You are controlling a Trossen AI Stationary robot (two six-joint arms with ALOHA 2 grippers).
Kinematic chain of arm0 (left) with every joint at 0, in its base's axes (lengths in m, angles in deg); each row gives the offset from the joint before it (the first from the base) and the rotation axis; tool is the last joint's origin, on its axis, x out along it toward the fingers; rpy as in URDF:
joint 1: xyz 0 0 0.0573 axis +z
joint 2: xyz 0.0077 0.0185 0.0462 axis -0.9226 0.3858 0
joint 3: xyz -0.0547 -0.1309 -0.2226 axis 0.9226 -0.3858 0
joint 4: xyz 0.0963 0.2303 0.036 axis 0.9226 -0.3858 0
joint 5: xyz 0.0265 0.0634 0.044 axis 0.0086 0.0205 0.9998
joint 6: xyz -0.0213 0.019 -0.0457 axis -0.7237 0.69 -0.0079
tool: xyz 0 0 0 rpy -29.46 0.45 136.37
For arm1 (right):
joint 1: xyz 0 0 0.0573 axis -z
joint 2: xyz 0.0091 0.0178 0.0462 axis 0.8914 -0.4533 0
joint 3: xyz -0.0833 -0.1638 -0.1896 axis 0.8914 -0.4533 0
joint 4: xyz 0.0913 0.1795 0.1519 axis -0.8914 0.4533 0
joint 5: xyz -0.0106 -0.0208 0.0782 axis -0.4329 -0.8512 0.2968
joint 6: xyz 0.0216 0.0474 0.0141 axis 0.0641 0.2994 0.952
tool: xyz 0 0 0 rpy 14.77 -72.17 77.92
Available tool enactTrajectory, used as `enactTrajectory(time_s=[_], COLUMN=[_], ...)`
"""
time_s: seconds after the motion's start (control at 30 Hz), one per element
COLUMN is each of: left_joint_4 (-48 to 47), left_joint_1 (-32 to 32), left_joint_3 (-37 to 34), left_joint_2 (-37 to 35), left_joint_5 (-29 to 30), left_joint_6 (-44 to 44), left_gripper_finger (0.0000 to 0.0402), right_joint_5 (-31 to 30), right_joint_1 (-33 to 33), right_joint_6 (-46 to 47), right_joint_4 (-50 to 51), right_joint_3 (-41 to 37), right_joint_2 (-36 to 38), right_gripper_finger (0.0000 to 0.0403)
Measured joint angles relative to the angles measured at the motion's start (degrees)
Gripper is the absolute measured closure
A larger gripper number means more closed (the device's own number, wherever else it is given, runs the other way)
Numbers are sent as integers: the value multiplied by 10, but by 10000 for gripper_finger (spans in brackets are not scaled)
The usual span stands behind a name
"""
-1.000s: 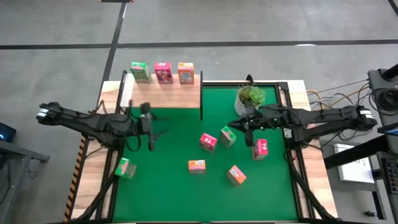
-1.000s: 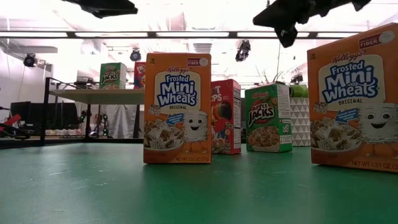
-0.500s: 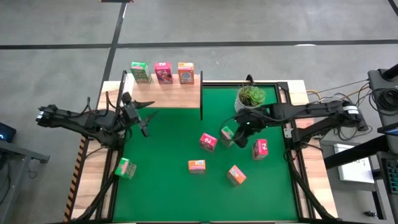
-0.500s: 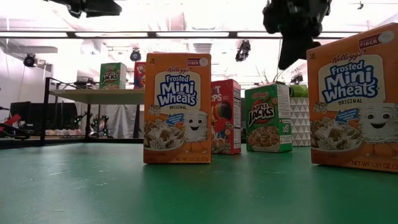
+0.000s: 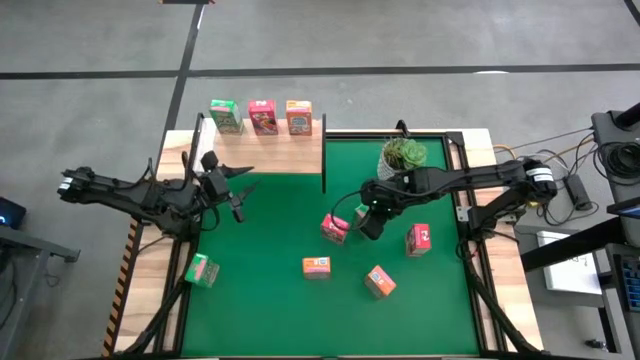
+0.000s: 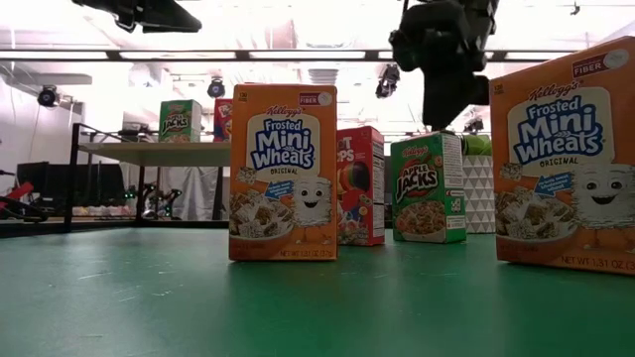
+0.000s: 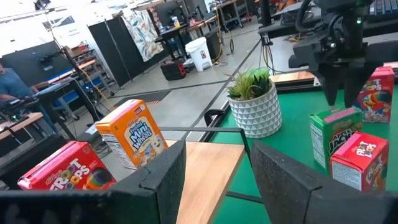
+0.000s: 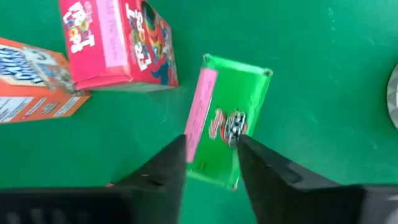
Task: Stack cereal on shelf
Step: Put the top green cereal box on the shelf aligned with other green cereal box
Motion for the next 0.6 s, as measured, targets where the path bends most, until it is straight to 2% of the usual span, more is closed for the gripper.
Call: enactTrajectory(time_s=[0.13,0.27,0.4,0.6], left_joint_4=[0,0,1,10], left_joint_1=[0,0,0,0], left_joint_3=[0,0,0,0], left_joint_2=[-1,-3,-3,-3], left_joint_5=[0,1,1,1], left_joint_6=[0,0,0,-2], left_gripper_finger=[236,236,236,236], right_joint_5=[-4,-9,-11,-35], right_joint_1=[0,0,0,0], right_joint_6=[-6,0,8,6], right_joint_4=[1,2,2,6], right_joint_3=[1,1,1,1], right_joint_2=[-12,-11,3,21], right_gripper_finger=[191,144,124,123])
